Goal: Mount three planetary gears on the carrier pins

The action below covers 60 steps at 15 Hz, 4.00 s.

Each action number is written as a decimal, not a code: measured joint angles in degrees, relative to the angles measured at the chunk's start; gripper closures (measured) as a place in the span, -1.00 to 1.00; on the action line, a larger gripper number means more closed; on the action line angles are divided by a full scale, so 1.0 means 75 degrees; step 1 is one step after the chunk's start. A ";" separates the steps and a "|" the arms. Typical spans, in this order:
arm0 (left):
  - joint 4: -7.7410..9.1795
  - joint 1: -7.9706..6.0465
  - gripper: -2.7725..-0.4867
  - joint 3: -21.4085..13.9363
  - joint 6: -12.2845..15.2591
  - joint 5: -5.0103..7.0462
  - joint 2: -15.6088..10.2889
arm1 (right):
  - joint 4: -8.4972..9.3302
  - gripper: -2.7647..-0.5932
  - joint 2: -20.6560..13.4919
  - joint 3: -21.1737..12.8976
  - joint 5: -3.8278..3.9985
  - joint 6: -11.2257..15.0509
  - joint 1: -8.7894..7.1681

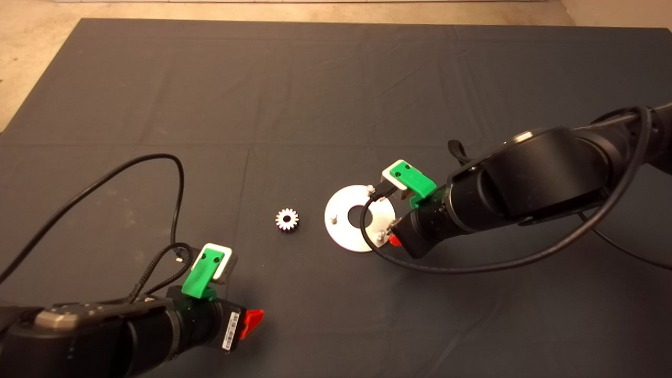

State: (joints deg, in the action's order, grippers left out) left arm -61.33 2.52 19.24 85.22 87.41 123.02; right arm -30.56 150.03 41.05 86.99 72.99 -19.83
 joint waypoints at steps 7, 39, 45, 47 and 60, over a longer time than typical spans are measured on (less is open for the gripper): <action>0.0000 0.0000 -0.51 0.0000 0.0000 0.0000 0.0000 | -0.0076 0.61 0.0315 0.0461 -0.0020 -0.0011 0.0167; -0.0114 0.0000 -0.51 0.0000 0.0003 0.0000 0.0000 | -0.0096 0.61 0.0569 0.1143 0.0120 -0.0952 0.0590; -0.0117 0.0000 -0.51 0.0000 0.0003 0.0000 0.0000 | -0.0104 0.61 0.0569 0.1271 0.0120 -0.0959 0.0592; -0.0140 0.0000 -0.51 0.0000 0.0003 0.0000 0.0000 | -0.0102 0.61 0.0577 0.1309 0.0114 -0.0959 0.0588; -0.0198 0.0000 -0.51 0.0000 0.0007 0.0000 0.0000 | -0.0122 0.61 0.0720 0.1403 0.0128 -0.0959 0.0587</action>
State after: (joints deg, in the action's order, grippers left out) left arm -62.81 2.52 19.24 85.27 87.41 123.02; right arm -31.48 155.43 51.57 87.96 65.79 -15.43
